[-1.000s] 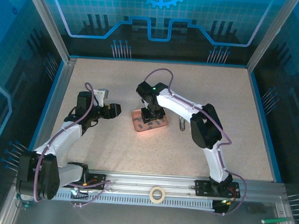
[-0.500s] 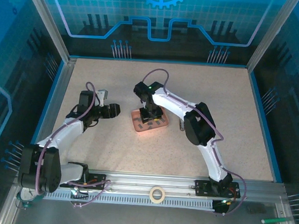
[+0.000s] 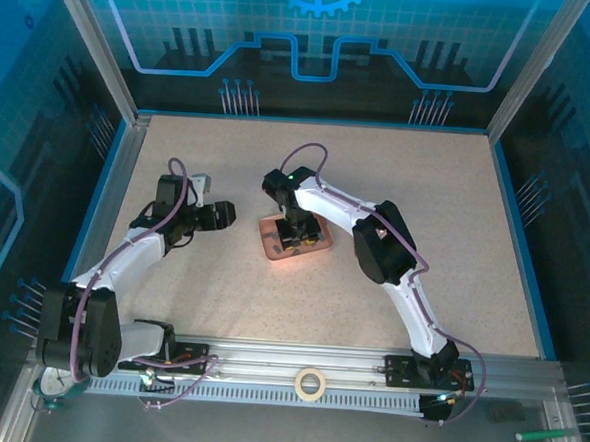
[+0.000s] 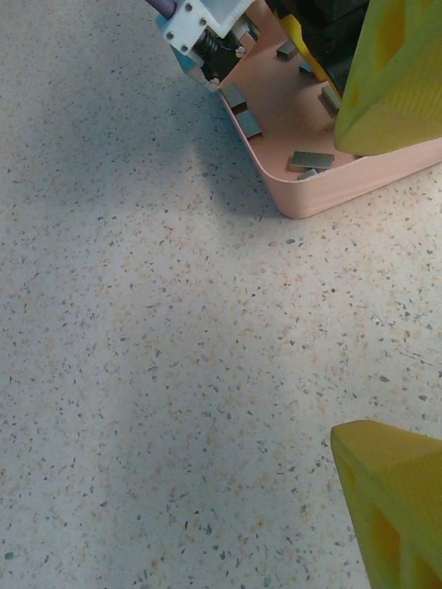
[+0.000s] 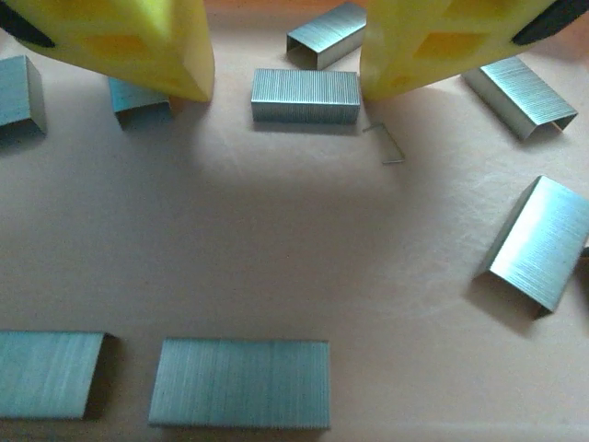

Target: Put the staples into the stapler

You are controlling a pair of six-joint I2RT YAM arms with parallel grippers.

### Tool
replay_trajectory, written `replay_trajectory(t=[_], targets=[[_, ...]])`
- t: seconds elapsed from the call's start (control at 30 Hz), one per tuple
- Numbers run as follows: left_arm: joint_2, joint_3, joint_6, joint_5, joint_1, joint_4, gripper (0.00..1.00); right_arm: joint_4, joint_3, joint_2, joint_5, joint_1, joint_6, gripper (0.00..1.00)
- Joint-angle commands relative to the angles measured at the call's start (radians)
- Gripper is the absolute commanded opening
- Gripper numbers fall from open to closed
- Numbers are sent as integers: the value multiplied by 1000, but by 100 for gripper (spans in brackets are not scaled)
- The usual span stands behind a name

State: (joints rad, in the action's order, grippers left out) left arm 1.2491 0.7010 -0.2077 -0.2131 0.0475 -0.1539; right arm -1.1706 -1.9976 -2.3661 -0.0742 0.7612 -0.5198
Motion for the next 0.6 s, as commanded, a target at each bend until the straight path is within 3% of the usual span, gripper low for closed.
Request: replay_trajectory(t=[0.0,0.57], targets=[[16,40,19,8,-11,-20,77,-23,-1,-22,1,13,-26,44],[19,46,5,6,-11,-23,77,51,23,-30,-19,13,-66,33]])
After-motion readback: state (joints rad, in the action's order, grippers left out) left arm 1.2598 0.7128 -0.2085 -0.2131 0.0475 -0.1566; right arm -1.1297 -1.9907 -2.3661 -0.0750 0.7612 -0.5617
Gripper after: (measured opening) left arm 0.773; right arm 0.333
